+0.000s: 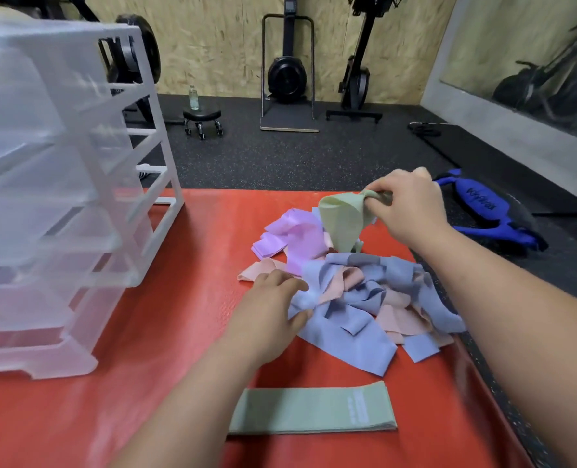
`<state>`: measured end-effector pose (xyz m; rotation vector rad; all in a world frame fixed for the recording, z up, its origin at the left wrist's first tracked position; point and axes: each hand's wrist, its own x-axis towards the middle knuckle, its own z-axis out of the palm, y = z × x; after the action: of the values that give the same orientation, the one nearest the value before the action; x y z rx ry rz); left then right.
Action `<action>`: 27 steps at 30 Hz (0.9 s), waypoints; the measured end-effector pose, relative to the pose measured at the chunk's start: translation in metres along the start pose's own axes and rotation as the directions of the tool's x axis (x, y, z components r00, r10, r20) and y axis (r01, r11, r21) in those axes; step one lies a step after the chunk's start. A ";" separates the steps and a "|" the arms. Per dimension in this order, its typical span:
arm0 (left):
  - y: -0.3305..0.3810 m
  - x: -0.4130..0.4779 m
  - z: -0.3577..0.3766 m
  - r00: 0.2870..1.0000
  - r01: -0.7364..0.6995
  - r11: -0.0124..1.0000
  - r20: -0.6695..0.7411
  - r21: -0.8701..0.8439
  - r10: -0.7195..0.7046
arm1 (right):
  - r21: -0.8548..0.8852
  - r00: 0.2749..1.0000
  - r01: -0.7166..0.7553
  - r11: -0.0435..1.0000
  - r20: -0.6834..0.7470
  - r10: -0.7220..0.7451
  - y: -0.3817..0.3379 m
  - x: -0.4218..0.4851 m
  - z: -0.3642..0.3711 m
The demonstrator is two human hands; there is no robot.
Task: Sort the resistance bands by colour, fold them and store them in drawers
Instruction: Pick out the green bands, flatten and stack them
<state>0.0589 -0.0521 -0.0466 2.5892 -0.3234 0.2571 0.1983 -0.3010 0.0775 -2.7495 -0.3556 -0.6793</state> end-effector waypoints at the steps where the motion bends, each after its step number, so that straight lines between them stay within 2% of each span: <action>1: 0.001 -0.001 -0.001 1.000 0.000 1.000 -0.004 0.000 0.000 | 0.001 0.999 0.006 1.000 -0.037 -0.006 -0.002 0.000 -0.005; 5: 0.003 -0.005 -0.007 1.000 0.005 1.000 -0.026 -0.003 -0.005 | 0.052 0.988 0.015 0.999 -0.154 -0.007 -0.006 -0.009 -0.019; 7: 0.002 -0.006 -0.009 0.999 0.009 1.000 -0.036 -0.004 -0.009 | 0.050 0.993 0.017 0.999 -0.118 -0.011 -0.008 -0.021 -0.016; 9: 0.002 -0.007 -0.011 0.999 0.017 1.000 -0.031 -0.006 -0.017 | -0.050 0.999 0.027 0.998 0.019 -0.026 -0.006 -0.040 -0.003; 11: 0.002 -0.009 -0.013 0.999 0.026 1.000 -0.022 -0.010 -0.026 | -0.184 0.975 0.071 0.980 0.220 -0.029 -0.004 -0.066 0.016; 12: 0.002 -0.010 -0.013 0.999 0.028 1.000 -0.019 -0.002 -0.028 | -0.210 0.955 0.091 0.973 0.294 -0.026 -0.002 -0.080 0.025; 14: 0.003 -0.012 -0.014 0.999 0.033 0.999 -0.004 0.018 -0.033 | -0.156 0.938 0.072 0.985 0.347 -0.014 0.000 -0.103 0.037; 17: 0.002 -0.013 -0.014 0.999 0.042 0.999 0.013 0.022 -0.043 | 0.015 0.950 -0.034 0.999 0.311 0.027 -0.002 -0.124 0.042; 21: -0.001 -0.015 -0.014 0.999 0.049 0.999 0.019 0.011 -0.049 | 0.265 0.977 -0.190 0.945 0.148 0.155 -0.009 -0.148 0.041; 24: 0.000 -0.016 -0.014 0.999 0.046 0.999 0.026 -0.004 -0.046 | 0.364 0.967 -0.256 0.896 0.109 0.232 -0.017 -0.165 0.042; 27: 0.001 -0.018 -0.012 0.999 0.033 0.999 0.021 -0.020 -0.032 | 0.386 0.949 -0.314 0.867 0.103 0.298 -0.019 -0.183 0.046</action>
<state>0.0399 -0.0438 -0.0403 2.5761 -0.2896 0.2145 0.0544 -0.2983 -0.0463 -2.3541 -0.0489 -0.4131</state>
